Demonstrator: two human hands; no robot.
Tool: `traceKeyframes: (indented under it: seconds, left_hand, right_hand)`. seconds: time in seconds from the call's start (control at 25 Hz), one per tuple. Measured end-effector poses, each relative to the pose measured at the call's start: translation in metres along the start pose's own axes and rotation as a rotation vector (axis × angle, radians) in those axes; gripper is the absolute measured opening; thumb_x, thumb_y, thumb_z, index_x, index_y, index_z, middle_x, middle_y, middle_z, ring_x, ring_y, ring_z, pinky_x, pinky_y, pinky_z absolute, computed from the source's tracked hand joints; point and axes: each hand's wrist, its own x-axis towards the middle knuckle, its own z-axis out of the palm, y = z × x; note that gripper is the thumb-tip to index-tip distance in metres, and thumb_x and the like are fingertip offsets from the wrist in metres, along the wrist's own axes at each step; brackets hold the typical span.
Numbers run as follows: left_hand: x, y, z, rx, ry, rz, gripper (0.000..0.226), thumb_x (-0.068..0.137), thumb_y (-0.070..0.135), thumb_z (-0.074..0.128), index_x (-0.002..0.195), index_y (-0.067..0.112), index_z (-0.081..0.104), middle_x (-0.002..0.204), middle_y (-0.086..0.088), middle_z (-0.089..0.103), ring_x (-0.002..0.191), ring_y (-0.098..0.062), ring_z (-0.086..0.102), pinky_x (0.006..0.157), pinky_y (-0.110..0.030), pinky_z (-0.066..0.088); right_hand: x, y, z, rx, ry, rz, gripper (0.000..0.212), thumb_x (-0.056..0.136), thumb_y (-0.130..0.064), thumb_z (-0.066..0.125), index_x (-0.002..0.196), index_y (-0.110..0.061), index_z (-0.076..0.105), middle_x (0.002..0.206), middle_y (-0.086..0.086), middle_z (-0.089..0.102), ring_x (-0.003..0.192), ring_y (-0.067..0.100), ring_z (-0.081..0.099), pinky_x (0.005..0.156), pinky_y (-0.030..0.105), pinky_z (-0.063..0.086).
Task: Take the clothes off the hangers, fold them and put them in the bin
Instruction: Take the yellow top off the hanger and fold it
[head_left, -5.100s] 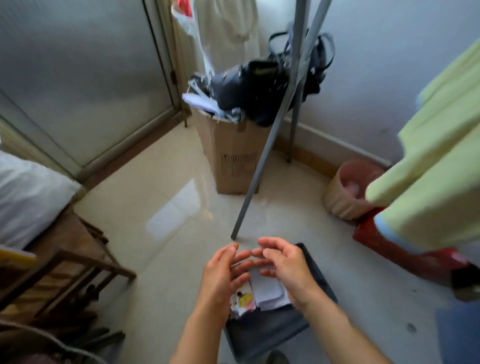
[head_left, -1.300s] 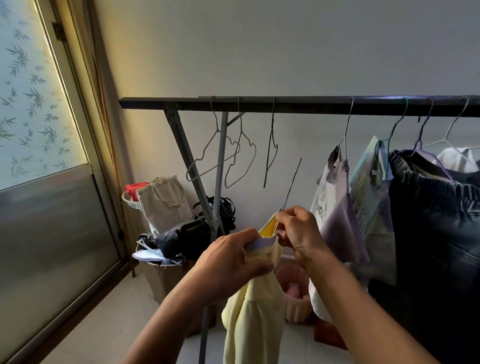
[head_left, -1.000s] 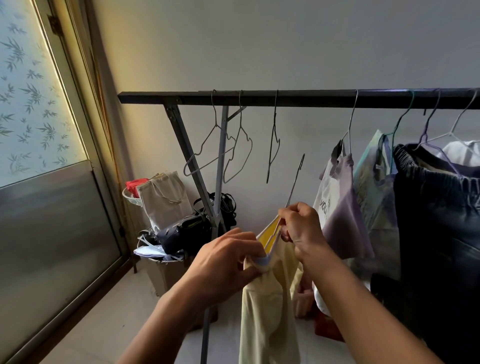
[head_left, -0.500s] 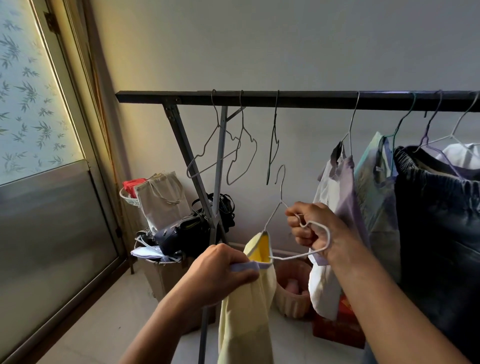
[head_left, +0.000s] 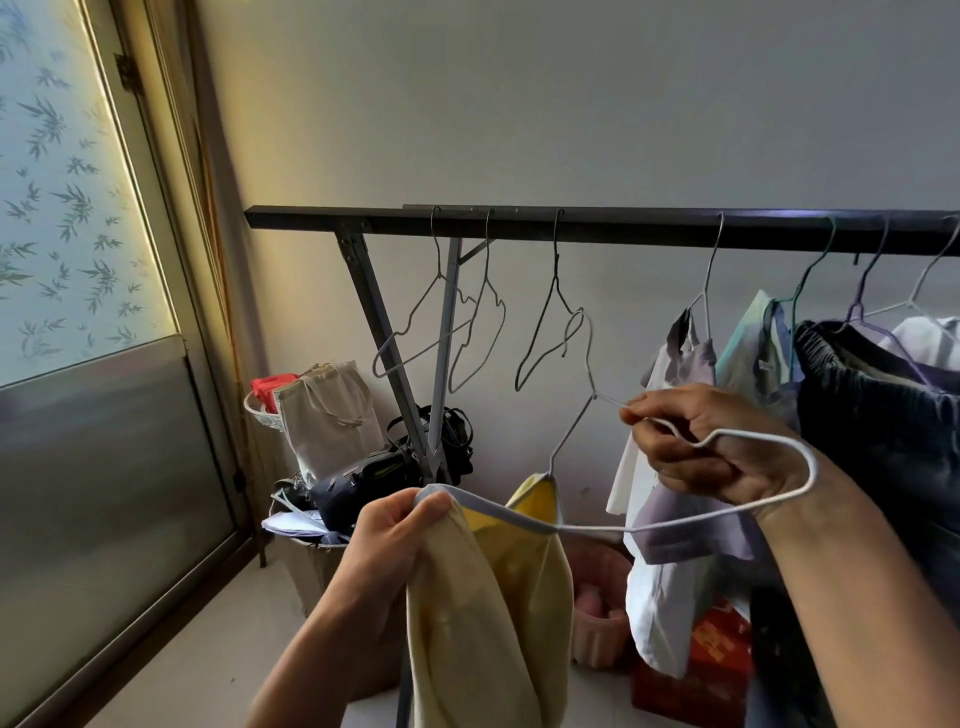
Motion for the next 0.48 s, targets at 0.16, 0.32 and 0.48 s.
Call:
traceKeyframes:
  seconds: [0.16,0.32,0.48]
  left_hand:
    - [0.004,0.001,0.002,0.052,0.055,0.051,0.022,0.094,0.020,0.061,0.092,0.001,0.071,0.081,-0.017,0.062,0.073,-0.023,0.054,0.069,-0.037,0.047]
    - [0.005,0.001,0.012,0.139,0.104,0.067,0.017,0.094,0.025,0.061,0.089,0.015,0.074,0.081,-0.011,0.071,0.072,-0.019,0.063,0.065,-0.033,0.053]
    - [0.011,-0.004,0.012,0.171,0.235,0.120,0.017,0.094,0.026,0.062,0.083,0.020,0.073,0.077,-0.002,0.071,0.078,-0.023,0.066,0.071,-0.041,0.057]
  right_hand:
    - [-0.004,-0.007,0.005,-0.030,-0.015,-0.020,0.026,0.098,-0.010,0.036,0.072,-0.008,0.040,0.039,0.003,0.029,0.022,0.007,0.017,0.032,0.011,0.012]
    - [-0.001,-0.003,0.009,-0.018,-0.064,-0.060,0.023,0.097,-0.009,0.037,0.076,-0.003,0.045,0.038,0.004,0.027,0.021,0.008,0.017,0.033,0.008,0.014]
    - [0.006,0.018,0.014,-0.233,-0.119,0.029,0.023,0.097,-0.009,0.039,0.091,0.010,0.049,0.041,0.007,0.026,0.024,0.008,0.016,0.037,0.008,0.012]
